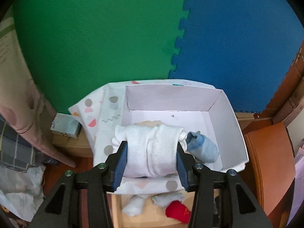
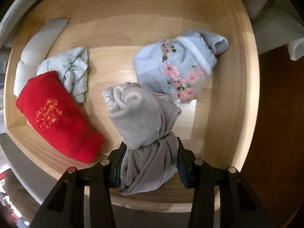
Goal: Take underwear out of drawer
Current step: 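Lift the white bundle with the left tool up over the white box, then open the left gripper to drop the white bundle into the box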
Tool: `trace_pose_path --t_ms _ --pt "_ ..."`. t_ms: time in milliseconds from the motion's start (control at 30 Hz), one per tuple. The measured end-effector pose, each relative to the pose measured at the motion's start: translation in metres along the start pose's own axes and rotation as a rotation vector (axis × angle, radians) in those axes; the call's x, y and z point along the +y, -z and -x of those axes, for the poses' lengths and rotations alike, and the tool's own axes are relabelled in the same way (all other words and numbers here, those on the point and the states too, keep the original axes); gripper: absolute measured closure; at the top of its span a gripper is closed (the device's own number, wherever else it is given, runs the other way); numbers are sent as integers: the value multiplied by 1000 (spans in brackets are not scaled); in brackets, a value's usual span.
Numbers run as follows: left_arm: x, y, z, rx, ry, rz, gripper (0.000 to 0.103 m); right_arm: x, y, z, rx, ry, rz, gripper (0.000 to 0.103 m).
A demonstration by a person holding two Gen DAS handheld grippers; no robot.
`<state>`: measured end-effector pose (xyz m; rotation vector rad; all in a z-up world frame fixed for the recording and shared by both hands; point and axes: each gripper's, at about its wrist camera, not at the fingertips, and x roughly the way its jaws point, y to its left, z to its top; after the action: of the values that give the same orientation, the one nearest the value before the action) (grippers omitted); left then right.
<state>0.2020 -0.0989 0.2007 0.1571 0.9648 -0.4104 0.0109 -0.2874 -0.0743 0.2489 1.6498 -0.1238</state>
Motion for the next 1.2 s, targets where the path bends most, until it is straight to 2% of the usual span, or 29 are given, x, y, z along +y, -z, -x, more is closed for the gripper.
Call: trace_pose_path --t_ms 300,533,667,900,1000,1200 --pt "-11 8 -74 119 -49 -4 53 -2 -1 -6 16 -20 6 61" --pt "-8 14 -91 162 -69 22 49 -2 -8 -12 20 -28 6 61" --pt "-5 12 -85 168 -18 48 48 -4 -10 -12 21 -26 5 61" --pt "1 19 -33 64 -34 42 47 1 -11 -13 27 -14 6 61" --pt "12 35 -12 37 -30 60 46 4 -11 -14 28 -4 10 61" --pt "37 90 2 38 -99 89 44 11 -11 -16 31 26 15 61"
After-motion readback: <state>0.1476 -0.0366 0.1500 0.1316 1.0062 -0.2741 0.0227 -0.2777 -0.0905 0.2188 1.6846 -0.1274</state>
